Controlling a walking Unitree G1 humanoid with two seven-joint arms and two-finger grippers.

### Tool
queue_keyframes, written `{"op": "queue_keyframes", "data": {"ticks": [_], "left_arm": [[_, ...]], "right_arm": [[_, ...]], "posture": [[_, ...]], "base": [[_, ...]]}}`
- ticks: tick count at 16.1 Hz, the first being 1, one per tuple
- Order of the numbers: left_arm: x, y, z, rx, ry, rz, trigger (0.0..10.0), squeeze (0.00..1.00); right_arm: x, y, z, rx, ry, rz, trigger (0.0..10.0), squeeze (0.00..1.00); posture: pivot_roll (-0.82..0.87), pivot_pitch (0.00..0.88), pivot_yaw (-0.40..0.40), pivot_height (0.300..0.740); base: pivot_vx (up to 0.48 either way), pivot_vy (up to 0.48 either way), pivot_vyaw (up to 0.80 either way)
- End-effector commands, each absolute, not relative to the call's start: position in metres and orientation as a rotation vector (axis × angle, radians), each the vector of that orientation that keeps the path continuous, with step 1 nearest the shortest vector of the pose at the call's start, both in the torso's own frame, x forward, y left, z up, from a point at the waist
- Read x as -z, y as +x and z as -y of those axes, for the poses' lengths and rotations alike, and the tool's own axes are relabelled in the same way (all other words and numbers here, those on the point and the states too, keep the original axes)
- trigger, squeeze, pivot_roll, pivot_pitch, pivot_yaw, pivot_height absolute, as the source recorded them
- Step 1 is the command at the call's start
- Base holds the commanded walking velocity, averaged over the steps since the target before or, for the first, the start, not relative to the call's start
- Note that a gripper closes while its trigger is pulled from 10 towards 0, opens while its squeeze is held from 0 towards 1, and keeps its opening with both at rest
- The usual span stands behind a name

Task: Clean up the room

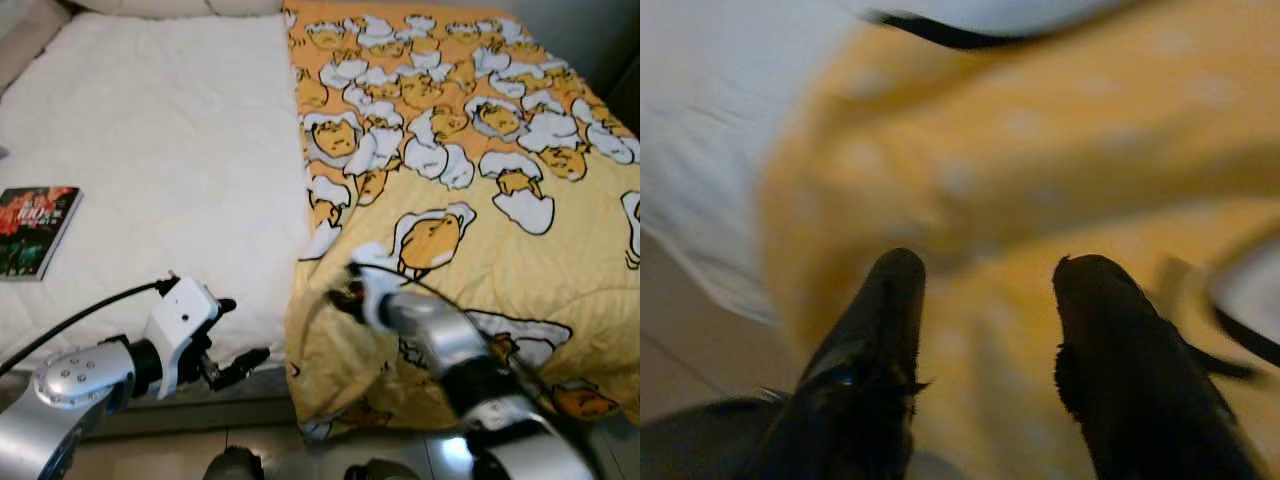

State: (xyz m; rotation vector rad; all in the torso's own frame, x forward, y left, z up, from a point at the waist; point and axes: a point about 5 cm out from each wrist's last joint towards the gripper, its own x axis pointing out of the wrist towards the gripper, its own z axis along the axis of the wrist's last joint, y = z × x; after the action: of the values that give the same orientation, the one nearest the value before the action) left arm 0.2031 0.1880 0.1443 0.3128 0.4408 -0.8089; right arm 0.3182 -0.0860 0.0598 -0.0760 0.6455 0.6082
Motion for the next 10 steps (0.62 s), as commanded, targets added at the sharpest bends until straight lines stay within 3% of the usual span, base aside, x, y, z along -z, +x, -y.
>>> {"op": "queue_keyframes", "data": {"ticks": [1, 4, 5, 10], "left_arm": [[-0.146, 0.201, -0.187, 0.804, 0.312, -0.431, 10.0, 0.0], [-0.148, 0.2, -0.185, 0.817, 0.305, -0.435, 10.0, 0.0], [-0.149, 0.198, -0.183, 0.837, 0.302, -0.442, 10.0, 0.0], [-0.154, 0.195, -0.178, 0.851, 0.313, -0.442, 10.0, 0.0]], "right_arm": [[-0.059, 0.319, 0.09, -0.579, -0.112, -0.658, 10.0, 1.0], [-0.041, 0.323, 0.092, -0.514, -0.151, -0.725, 10.0, 1.0], [-0.032, 0.32, 0.091, -0.5, -0.175, -0.775, 10.0, 0.0], [-0.027, 0.324, 0.089, -0.451, -0.3, -0.766, 10.0, 0.0]], "posture": [[-0.05, 0.122, -0.068, 0.74], [-0.04, 0.151, -0.063, 0.74], [-0.03, 0.17, -0.063, 0.74], [0.01, 0.238, -0.069, 0.74]], "base": [[0.0, 0.0, 0.0], [0.0, 0.0, 0.0], [0.0, 0.0, 0.0], [0.0, 0.0, 0.0]]}}
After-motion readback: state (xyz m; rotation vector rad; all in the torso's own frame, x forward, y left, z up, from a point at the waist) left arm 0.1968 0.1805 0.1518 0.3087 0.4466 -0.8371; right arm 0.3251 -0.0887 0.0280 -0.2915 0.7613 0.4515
